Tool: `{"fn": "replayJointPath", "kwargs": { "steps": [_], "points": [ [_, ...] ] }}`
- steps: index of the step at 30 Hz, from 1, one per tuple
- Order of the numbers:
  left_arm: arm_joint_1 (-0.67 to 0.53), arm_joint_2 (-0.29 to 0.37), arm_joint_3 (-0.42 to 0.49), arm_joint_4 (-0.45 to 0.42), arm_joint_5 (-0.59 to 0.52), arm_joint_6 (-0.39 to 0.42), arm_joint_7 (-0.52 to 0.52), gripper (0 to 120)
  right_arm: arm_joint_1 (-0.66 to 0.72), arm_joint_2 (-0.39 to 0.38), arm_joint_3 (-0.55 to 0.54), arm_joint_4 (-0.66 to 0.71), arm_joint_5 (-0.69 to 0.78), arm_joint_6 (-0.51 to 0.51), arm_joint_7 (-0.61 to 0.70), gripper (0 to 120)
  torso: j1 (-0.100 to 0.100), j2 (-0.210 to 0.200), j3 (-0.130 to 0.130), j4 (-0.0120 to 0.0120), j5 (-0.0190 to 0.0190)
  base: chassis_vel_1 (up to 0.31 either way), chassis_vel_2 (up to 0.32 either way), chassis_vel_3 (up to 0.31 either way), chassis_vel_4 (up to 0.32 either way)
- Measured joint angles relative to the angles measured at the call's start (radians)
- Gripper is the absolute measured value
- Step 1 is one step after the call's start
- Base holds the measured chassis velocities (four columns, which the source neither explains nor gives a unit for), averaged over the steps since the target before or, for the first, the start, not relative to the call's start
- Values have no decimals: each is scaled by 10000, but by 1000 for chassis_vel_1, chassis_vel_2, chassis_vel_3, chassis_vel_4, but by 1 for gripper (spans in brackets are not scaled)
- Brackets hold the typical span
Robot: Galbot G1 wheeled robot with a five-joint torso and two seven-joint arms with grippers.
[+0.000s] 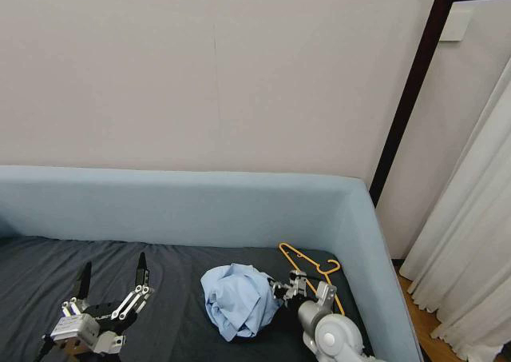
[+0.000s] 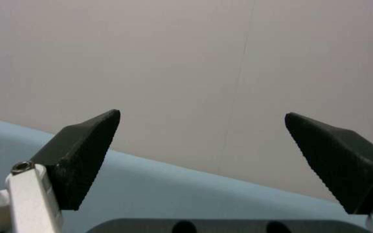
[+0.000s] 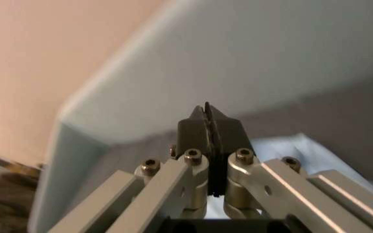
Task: Pick up the clothes from the sofa and hang them on the clothes hanger.
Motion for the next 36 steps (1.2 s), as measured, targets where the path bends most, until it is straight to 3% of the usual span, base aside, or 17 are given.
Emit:
{"fn": "replayJointPath", "kwargs": {
  "steps": [5, 9, 13, 18, 25, 36],
  "points": [
    [-92, 74, -37, 40, -144, 5, -10, 100, 1037, -796, 140, 1070, 782, 392, -751, 0, 0, 1, -1, 1, -5, 0, 0, 0, 0],
    [-185, 38, -25, 162, -154, 2, -18, 100, 1216, -1104, -14, 1018, 705, 262, -697, 0, 0, 1, -1, 0, -5, 0, 0, 0, 0],
    [-216, 22, -9, 225, -150, 0, -20, 100, 803, -885, -303, 89, -112, -19, -247, 0, 0, 0, 1, -2, 1, 0, 0, 0, 0],
    [-228, 152, -136, 228, -148, 42, -24, 100, 509, -258, -497, -1078, -744, -1135, 602, 0, 0, 0, 0, 1, 0, 0, 0, 0, 0],
    [-242, 154, -135, 198, -81, 116, -31, 100, 471, 254, -696, -2021, -777, -2611, 1320, 23, 0, 0, 0, 1, -5, 0, 0, 0, 0],
    [-191, 128, -128, 198, -22, 95, -30, 100, 347, 760, -691, -3094, -1031, -2544, 776, 64, -1, 1, 0, 0, -4, 0, 0, 0, 0]
  ]
}}
